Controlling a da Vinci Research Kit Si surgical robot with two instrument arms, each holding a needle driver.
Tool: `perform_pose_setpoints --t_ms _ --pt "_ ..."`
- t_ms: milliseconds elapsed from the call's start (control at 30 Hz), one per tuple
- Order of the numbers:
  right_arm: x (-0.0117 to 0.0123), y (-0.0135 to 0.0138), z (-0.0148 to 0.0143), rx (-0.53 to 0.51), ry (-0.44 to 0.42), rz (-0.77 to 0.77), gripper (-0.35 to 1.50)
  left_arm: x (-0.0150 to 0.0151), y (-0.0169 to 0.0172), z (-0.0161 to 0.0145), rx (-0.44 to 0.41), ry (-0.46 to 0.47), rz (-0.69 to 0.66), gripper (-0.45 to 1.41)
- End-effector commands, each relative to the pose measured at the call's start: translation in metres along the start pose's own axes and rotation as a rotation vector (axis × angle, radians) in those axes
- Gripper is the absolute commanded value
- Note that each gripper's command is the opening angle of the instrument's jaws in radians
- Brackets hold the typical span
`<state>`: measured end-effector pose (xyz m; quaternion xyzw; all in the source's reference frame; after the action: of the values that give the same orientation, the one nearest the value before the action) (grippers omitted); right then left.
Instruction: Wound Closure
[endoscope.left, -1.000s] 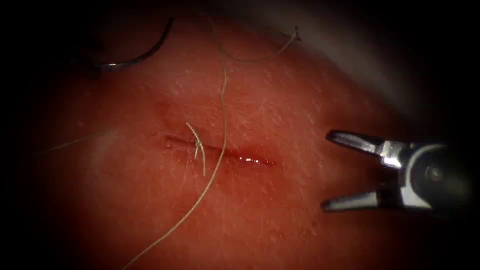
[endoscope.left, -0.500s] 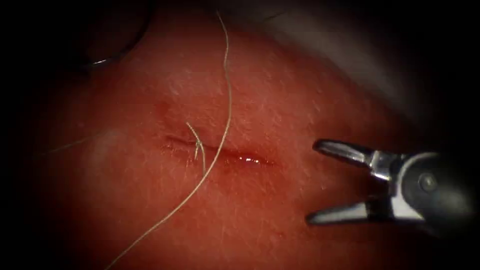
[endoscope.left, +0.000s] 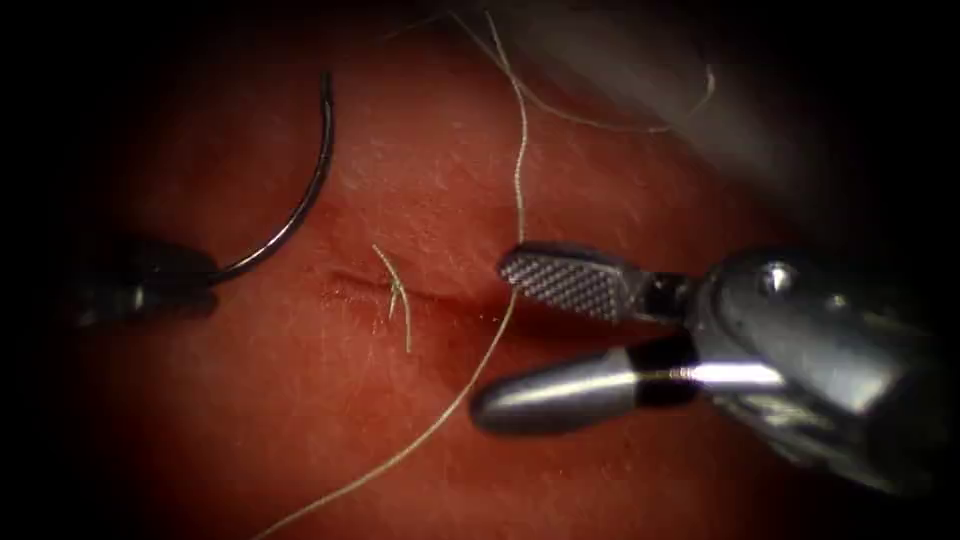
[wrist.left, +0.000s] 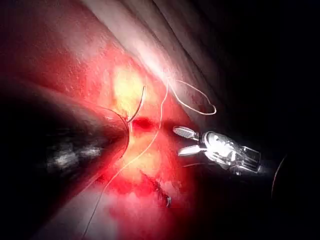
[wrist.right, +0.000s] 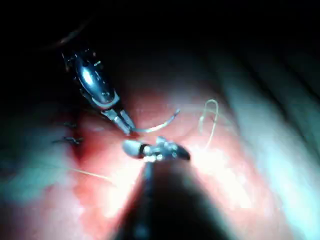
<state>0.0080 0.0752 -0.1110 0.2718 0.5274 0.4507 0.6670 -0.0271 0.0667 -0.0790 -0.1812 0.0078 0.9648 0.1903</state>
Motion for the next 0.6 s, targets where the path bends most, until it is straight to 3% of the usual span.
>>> perform_pose_setpoints --t_ms 33,267,600 --pt "0.0000 0.0004 0.0016 0.000 0.004 0.018 0.83 0.0006 0.0012 0.0007 0.013 0.011 0.012 -0.35" --pt "0.0003 0.0024 0.0021 -0.103 0.013 0.077 0.78 0.0034 0.0047 0.0004 0.065 0.005 0.027 -0.35" --pt "-0.0012 0.0044 0.0018 -0.093 0.018 0.201 0.76 0.0050 0.0063 0.0003 0.154 0.083 0.119 -0.35"
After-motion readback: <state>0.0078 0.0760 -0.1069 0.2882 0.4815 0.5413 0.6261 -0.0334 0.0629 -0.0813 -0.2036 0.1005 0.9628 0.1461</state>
